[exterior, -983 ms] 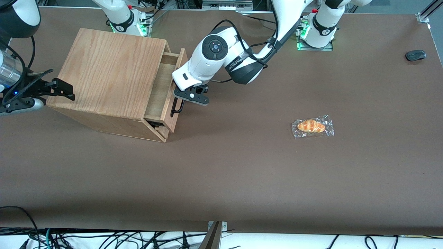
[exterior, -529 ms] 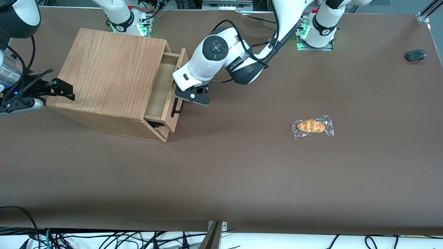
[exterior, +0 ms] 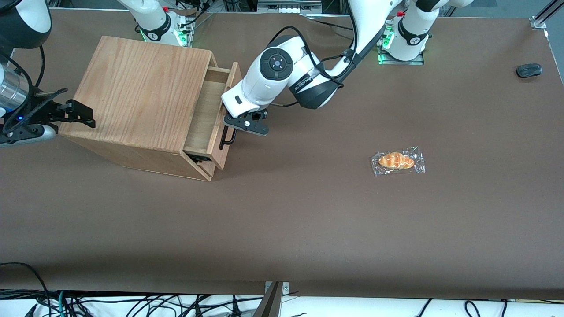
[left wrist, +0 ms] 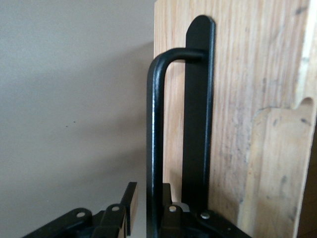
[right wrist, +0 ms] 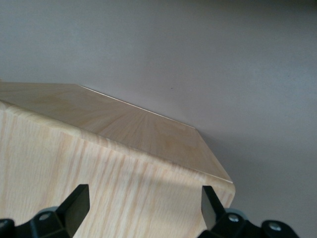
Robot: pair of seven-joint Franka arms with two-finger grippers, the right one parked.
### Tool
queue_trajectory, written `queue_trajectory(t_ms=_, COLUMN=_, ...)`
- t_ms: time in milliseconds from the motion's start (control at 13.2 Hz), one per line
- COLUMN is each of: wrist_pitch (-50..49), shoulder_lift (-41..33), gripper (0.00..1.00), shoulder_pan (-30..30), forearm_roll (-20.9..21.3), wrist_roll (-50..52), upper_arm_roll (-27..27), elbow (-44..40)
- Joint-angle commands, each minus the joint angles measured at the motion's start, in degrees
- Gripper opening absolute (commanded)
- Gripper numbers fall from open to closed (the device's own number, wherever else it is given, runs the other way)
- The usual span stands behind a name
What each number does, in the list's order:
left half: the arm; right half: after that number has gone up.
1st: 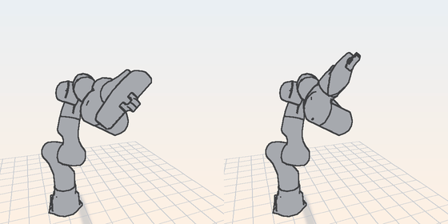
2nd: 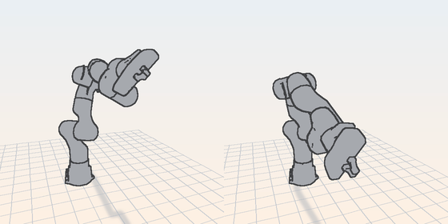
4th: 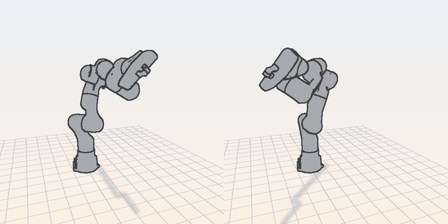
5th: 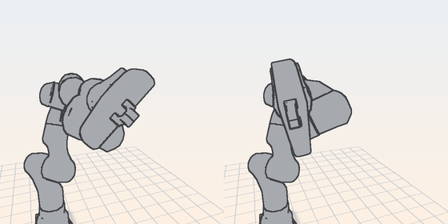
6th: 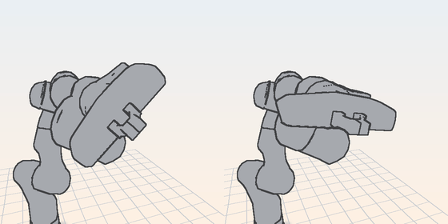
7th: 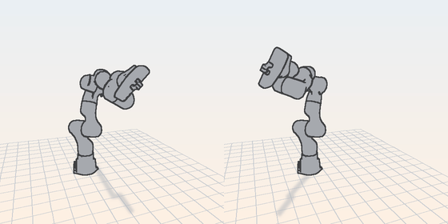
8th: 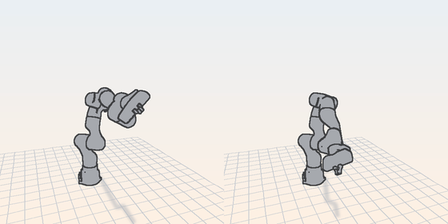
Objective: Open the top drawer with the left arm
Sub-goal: 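Pull the handle with the left gripper, sliding the drawer out of the cabinet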
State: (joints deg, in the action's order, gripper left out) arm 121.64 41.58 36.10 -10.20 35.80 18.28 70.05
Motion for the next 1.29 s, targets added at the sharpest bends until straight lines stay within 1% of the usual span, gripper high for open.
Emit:
queue_trajectory(t_ms=0, wrist_pitch=-1.8, shoulder_lift=0.3, gripper=0.25, shoulder_pan=-2.4, forearm_roll=3.0, wrist_roll=-2.2, upper_arm_roll=-2.5, elbow=0.3)
queue_trajectory(t_ms=1210, wrist_pitch=-4.2, shoulder_lift=0.3, gripper=0.25, shoulder_pan=-5.5, forearm_roll=2.6, wrist_roll=-6.0, upper_arm_roll=-2.0, elbow=0.3)
